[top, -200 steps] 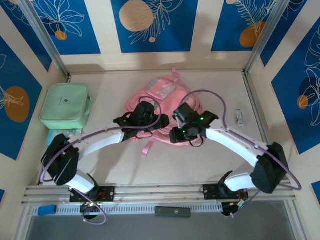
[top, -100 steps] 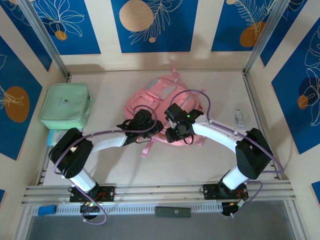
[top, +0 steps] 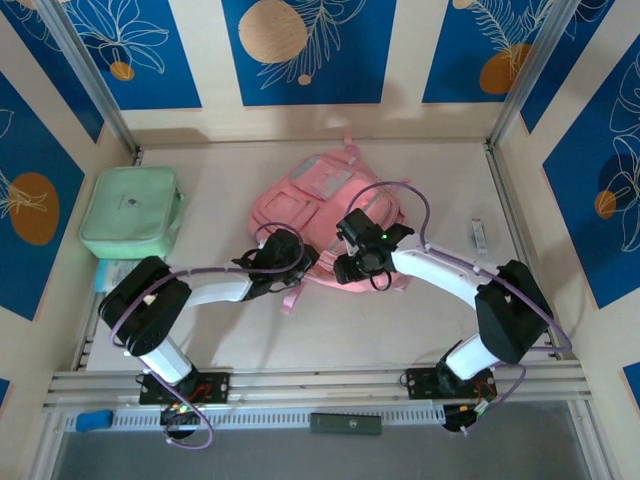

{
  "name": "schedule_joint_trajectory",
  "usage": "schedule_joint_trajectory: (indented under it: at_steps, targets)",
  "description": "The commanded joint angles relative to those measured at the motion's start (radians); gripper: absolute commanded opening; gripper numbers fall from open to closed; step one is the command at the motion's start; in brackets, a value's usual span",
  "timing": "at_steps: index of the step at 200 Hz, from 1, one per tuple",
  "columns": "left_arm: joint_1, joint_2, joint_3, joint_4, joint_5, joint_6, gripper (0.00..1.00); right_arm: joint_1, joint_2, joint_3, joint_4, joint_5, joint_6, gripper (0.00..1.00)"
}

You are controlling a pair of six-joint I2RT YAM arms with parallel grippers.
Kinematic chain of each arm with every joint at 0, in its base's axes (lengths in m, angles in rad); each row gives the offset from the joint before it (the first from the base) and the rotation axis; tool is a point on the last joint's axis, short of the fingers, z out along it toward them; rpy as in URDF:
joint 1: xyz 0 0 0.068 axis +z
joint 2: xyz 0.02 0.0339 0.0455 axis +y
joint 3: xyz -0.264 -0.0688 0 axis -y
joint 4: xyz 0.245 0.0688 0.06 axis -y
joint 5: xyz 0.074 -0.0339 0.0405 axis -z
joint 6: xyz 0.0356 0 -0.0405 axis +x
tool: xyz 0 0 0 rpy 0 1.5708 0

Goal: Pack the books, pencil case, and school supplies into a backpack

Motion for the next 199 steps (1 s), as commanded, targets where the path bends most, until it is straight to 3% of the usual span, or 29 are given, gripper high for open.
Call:
schedule_joint_trajectory:
  at_steps: [1, 23, 64, 148, 199]
  targets:
    - [0.003, 0.038, 0.056, -0.028, -0.071, -0.025, 0.37, -0.011, -0.033, -0.023, 0.023, -0.01, 0.017, 0.52]
    - [0.003, 0.053, 0.12, -0.107, -0.095, -0.008, 0.3, -0.013, -0.042, -0.04, 0.036, -0.003, 0.021, 0.51]
    - [0.023, 0.027, 0.154, -0.12, -0.095, -0.005, 0.0, -0.014, -0.062, -0.042, 0.068, -0.034, -0.013, 0.53]
    - [0.046, -0.08, 0.088, -0.052, -0.068, -0.164, 0.0, 0.062, -0.081, -0.059, 0.073, 0.008, -0.011, 0.53]
    - [0.047, -0.088, 0.095, -0.028, -0.045, -0.172, 0.0, 0.078, -0.041, -0.055, 0.106, 0.066, -0.007, 0.5]
